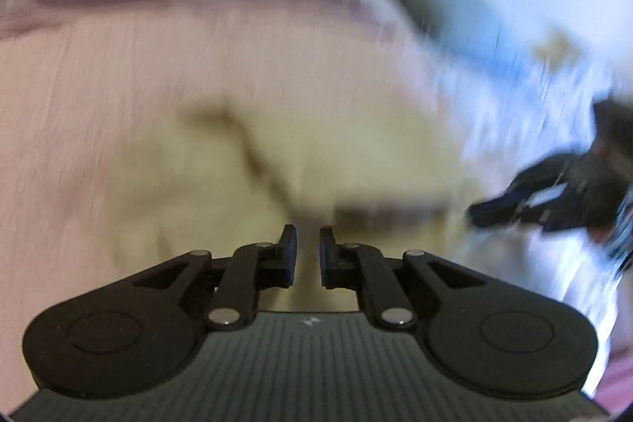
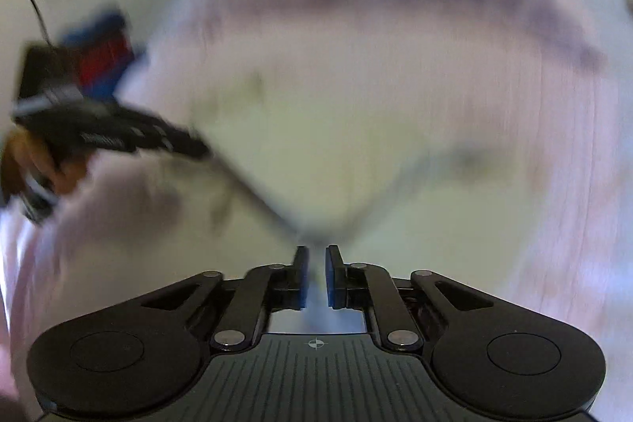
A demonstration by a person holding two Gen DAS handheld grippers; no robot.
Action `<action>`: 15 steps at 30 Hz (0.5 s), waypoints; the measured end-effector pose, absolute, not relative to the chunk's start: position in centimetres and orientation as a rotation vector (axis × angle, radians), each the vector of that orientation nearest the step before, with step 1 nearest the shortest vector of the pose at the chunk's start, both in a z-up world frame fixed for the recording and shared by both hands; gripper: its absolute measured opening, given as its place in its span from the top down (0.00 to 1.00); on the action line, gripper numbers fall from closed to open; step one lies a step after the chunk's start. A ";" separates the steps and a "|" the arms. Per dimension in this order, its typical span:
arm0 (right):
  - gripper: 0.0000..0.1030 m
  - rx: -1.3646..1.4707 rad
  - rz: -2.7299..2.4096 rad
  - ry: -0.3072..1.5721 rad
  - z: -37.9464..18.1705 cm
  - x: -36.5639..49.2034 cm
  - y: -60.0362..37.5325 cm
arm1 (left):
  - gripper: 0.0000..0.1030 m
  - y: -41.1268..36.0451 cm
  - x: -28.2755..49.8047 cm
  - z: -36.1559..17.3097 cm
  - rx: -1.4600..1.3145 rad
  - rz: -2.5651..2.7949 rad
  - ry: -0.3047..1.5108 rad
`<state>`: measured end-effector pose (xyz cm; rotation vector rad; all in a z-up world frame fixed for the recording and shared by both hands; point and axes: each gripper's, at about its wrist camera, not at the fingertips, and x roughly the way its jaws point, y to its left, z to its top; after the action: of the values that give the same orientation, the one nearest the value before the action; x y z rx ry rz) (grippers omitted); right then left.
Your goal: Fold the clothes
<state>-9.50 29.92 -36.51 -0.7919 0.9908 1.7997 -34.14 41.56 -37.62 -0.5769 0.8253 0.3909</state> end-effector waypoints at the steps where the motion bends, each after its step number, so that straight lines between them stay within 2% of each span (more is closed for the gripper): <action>1: 0.90 -0.810 1.766 0.991 -36.5 -9.7 29.3 | 0.93 41.2 -34.6 -37.4 -0.571 0.401 0.832; 5: 0.86 -0.566 1.693 0.985 -33.3 -8.4 29.6 | 0.93 42.4 -34.6 -34.2 -0.568 0.451 0.702; 9: 0.82 -0.395 1.623 0.911 -31.3 -9.1 32.5 | 0.93 43.8 -30.8 -33.0 -0.499 0.432 0.643; 12: 0.82 -0.413 1.645 0.913 -32.5 -11.3 33.6 | 0.93 43.0 -29.0 -35.7 -0.480 0.422 0.714; 15: 0.82 -0.574 1.625 1.013 -36.9 -13.3 33.8 | 0.93 40.7 -29.1 -39.0 -0.479 0.430 0.790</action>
<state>-13.31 33.80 -36.95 -0.5741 1.0130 1.6249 -29.11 40.69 -38.99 -0.4792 0.7899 0.4299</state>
